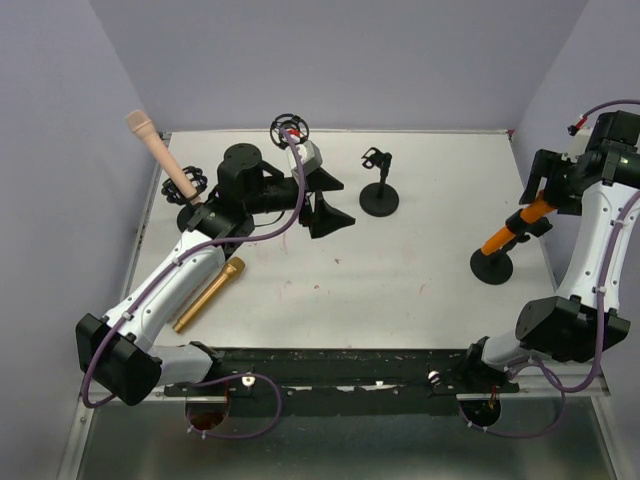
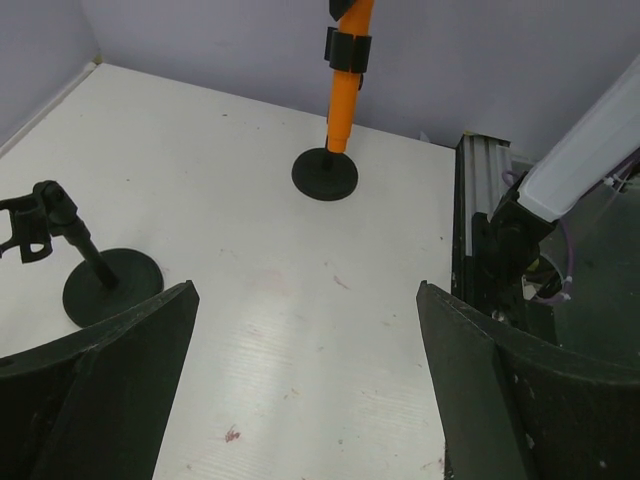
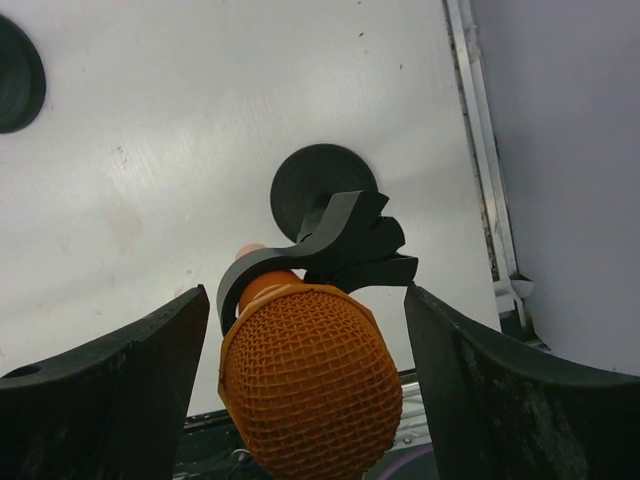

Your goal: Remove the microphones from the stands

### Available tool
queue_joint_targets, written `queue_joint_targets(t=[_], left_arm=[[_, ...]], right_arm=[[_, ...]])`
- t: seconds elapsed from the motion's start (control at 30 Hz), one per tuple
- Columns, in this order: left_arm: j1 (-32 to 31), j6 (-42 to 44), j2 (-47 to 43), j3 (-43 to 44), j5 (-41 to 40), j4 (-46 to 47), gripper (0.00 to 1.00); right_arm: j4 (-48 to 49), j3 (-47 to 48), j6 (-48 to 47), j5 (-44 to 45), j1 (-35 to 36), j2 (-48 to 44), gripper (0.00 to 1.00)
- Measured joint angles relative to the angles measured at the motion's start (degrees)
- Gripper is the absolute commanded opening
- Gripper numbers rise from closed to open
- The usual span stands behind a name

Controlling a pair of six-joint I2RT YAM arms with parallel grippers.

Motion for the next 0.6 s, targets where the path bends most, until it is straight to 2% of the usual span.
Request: queue_joint_targets(t=[0.33, 0.5, 0.6], left_arm=[[0.3, -1.3, 1.4, 0.0, 0.6, 2.3, 0.95], [0.4, -0.8, 1.9, 0.1, 0.7, 2.3, 0.95], [0.7, -0.3, 2.5, 0.4, 0.9, 2.3, 0.96]], right_arm=[[-0.3, -0.4, -1.1, -9.0, 0.0, -0.9, 0.35], [-0.6, -0.2, -1.3, -19.3, -0.1, -0.8, 0.21], [-0.5, 1.2, -0.7, -24.9, 0.0, 0.2, 0.19]])
